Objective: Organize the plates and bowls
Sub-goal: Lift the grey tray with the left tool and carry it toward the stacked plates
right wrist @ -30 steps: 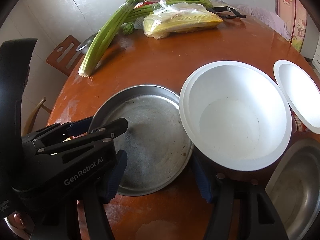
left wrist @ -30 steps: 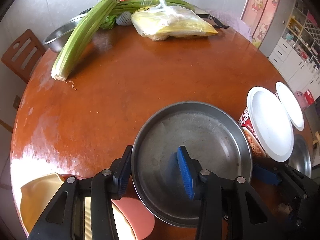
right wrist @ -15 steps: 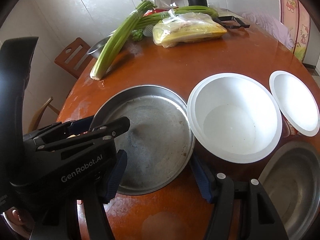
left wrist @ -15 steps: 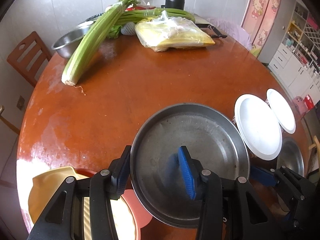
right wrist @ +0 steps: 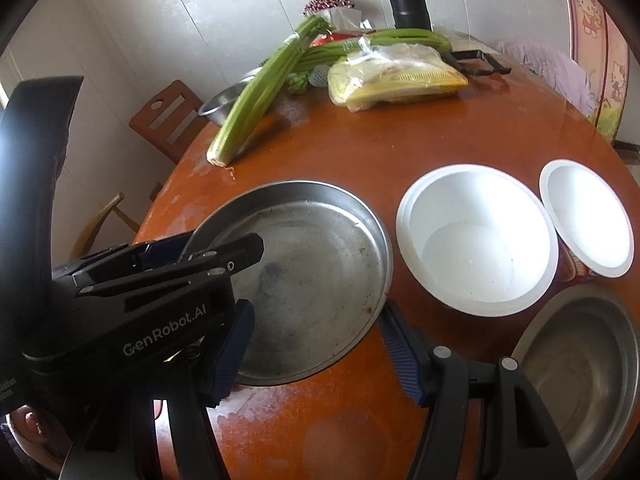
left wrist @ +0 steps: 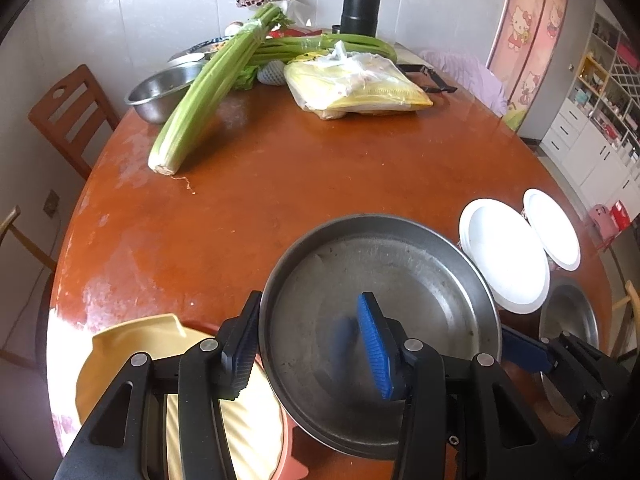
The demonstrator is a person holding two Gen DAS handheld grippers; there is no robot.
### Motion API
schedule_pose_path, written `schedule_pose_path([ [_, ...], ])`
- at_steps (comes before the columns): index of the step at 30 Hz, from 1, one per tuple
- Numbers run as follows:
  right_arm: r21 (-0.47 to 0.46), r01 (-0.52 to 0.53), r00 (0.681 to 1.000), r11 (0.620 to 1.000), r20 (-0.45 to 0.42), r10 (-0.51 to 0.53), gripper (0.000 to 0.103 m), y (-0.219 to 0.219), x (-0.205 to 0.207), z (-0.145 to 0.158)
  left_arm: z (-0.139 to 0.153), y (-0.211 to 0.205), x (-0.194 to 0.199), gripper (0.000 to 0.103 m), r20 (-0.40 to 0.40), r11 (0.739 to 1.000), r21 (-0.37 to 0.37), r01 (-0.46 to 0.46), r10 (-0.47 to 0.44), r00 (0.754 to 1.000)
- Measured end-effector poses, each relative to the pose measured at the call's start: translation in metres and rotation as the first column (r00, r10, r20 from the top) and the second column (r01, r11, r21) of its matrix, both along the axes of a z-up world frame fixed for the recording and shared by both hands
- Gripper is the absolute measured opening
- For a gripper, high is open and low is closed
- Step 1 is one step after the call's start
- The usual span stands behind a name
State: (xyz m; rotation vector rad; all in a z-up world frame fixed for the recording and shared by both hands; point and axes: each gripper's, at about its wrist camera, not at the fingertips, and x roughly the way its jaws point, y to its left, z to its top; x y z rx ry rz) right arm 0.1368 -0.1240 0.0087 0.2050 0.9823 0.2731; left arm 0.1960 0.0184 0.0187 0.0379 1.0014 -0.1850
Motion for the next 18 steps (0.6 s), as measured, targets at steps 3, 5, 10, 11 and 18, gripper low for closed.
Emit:
schedule_pose_path([
  [3,0.002,-0.005,1.000,1.000,0.017,0.005,0.065,0.001,-0.005,0.005,0.005,0.003,-0.007,0.048,0.015,1.000,-0.001,-0.005,0.005,1.000],
  [5,-0.001,-0.011,1.000,1.000,0.028,0.011,0.065,0.003,-0.008,0.008,0.008,0.005,-0.011,0.048,0.023,1.000,-0.004,-0.007,0.007,1.000],
  [10,-0.011,-0.025,0.998,1.000,0.065,0.025,0.065,0.008,-0.016,0.019,0.018,0.012,-0.020,0.048,0.048,1.000,-0.015,-0.019,0.020,0.999],
  [11,-0.016,-0.030,0.997,0.999,0.072,0.031,0.065,0.010,-0.017,0.020,0.021,0.014,-0.023,0.048,0.057,1.000,-0.017,-0.022,0.023,0.998],
  [18,-0.030,-0.081,0.989,0.996,0.119,0.084,0.065,0.031,-0.024,0.039,0.042,0.036,-0.036,0.048,0.108,0.998,-0.012,-0.067,0.068,0.992],
])
